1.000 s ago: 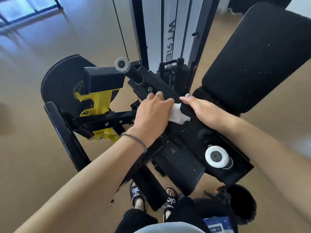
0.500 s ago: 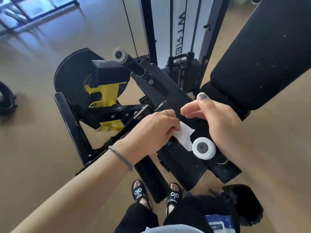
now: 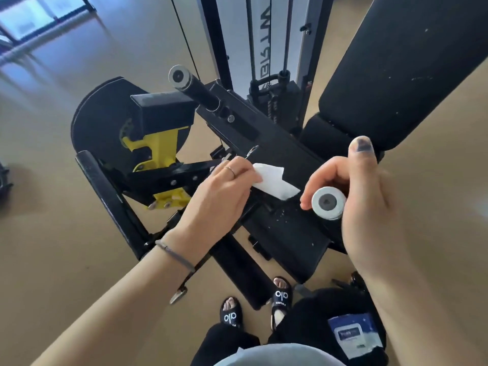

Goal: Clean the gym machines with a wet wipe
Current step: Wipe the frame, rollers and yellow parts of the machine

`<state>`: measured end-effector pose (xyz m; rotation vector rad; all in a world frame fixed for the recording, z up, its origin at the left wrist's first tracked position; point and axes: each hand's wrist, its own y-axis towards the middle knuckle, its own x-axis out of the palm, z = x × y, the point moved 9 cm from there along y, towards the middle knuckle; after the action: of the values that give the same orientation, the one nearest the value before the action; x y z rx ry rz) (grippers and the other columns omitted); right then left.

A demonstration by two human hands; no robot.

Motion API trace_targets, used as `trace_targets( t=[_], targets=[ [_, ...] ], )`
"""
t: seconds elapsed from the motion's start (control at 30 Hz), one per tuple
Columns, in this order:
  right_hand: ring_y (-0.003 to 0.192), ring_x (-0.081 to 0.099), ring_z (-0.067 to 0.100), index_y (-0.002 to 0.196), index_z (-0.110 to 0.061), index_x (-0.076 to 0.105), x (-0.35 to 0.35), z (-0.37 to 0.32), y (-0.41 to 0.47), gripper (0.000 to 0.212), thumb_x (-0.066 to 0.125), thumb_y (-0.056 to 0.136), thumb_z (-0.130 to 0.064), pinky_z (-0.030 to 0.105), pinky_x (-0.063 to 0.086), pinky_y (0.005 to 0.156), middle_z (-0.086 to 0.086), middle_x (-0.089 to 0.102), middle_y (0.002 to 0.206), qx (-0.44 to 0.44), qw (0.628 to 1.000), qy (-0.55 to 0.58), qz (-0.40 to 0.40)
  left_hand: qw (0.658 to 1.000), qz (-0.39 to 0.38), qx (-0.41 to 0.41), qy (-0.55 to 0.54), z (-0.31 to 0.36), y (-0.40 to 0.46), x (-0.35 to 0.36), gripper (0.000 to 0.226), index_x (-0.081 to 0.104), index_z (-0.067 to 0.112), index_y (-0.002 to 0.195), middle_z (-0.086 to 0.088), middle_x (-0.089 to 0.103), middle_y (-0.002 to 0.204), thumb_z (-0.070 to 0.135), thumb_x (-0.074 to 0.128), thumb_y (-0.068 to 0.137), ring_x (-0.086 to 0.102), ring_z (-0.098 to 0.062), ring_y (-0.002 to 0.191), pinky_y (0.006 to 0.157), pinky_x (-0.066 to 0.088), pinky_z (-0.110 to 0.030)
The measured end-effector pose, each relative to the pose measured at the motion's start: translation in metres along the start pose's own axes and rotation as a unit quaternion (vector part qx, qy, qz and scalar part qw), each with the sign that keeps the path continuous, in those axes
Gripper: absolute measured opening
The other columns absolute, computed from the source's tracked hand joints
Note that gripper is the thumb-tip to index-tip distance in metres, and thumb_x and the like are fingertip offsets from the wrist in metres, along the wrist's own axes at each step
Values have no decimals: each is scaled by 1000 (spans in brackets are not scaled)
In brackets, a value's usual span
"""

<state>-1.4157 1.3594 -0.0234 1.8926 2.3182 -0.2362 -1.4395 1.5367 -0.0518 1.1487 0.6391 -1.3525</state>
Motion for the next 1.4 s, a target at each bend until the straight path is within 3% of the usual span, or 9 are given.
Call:
trace_targets(
  t=[0.1, 0.27, 0.47, 0.63, 0.8, 0.9, 1.03, 1.2, 1.4],
  targets=[
    [60, 59, 20, 64, -5, 63, 2, -6, -10, 75, 15, 106, -44, 16, 44, 58, 12, 63, 60, -27, 997, 9, 65, 994, 61, -87, 3, -29, 11, -11, 16, 70, 9, 100, -4, 59, 102, 0, 58, 96, 56, -25, 92, 71, 55, -43],
    [61, 57, 19, 66, -3, 63, -2, -10, -18, 70, 19, 111, -32, 11, 42, 59, 13, 59, 60, -46, 987, -10, 155, 999, -8, 13, -37, 11, -7, 8, 13, 71, 12, 100, -1, 57, 103, 6, 60, 95, 59, -19, 84, 70, 56, -35],
    [63, 51, 25, 69, 1, 61, 3, -21, -32, 60, 25, 110, -26, 20, 39, 57, 21, 55, 62, -69, 974, -57, 209, 994, 48, -75, -70, -35, 3, -5, 8, 65, 13, 95, 1, 53, 98, 11, 57, 97, 57, -18, 72, 67, 54, -33],
    [62, 53, 23, 65, 3, 60, 1, -21, -33, 61, 26, 106, -26, 17, 40, 58, 14, 55, 58, -70, 964, -58, 251, 993, -69, 47, -80, -6, -12, 23, 19, 55, 16, 116, 5, 42, 111, 13, 53, 98, 61, -24, 73, 63, 56, -39],
    [58, 55, 22, 62, 0, 58, 0, -15, -30, 59, 27, 104, -28, 36, 46, 62, 12, 56, 57, -74, 956, -41, 281, 979, -110, 156, 72, -8, -10, 31, 31, 52, 11, 129, -2, 41, 115, 15, 49, 98, 59, -21, 68, 58, 53, -36],
    [57, 55, 22, 62, 1, 57, 0, -14, -30, 58, 27, 103, -26, 36, 45, 60, 12, 56, 56, -80, 947, -49, 308, 965, -125, 202, 113, -1, -6, 47, 33, 51, 9, 117, -8, 49, 100, 35, 38, 102, 55, -27, 72, 64, 50, -47],
    [56, 56, 22, 61, -2, 58, -2, -10, -26, 57, 27, 100, -27, 40, 47, 59, 11, 57, 56, -81, 944, -50, 317, 935, -133, 273, 185, 15, 3, 40, 28, 58, 8, 93, -5, 53, 85, 3, 79, 74, 53, -20, 58, 44, 39, -33],
    [54, 56, 23, 60, -2, 59, -2, -9, -25, 55, 28, 99, -25, 42, 45, 58, 11, 57, 55, -98, 937, -59, 331, 864, -123, 416, 258, 38, 4, 41, 19, 57, 11, 105, -4, 58, 101, 17, 67, 90, 55, -23, 82, 77, 49, -37],
    [53, 55, 22, 59, -1, 58, -2, -12, -25, 54, 29, 100, -21, 36, 42, 54, 6, 54, 51, -120, 937, -65, 321, 843, -94, 471, 242, 53, -11, 49, 21, 55, 11, 109, -6, 55, 107, -1, 45, 94, 54, -24, 86, 83, 50, -38]
  ],
)
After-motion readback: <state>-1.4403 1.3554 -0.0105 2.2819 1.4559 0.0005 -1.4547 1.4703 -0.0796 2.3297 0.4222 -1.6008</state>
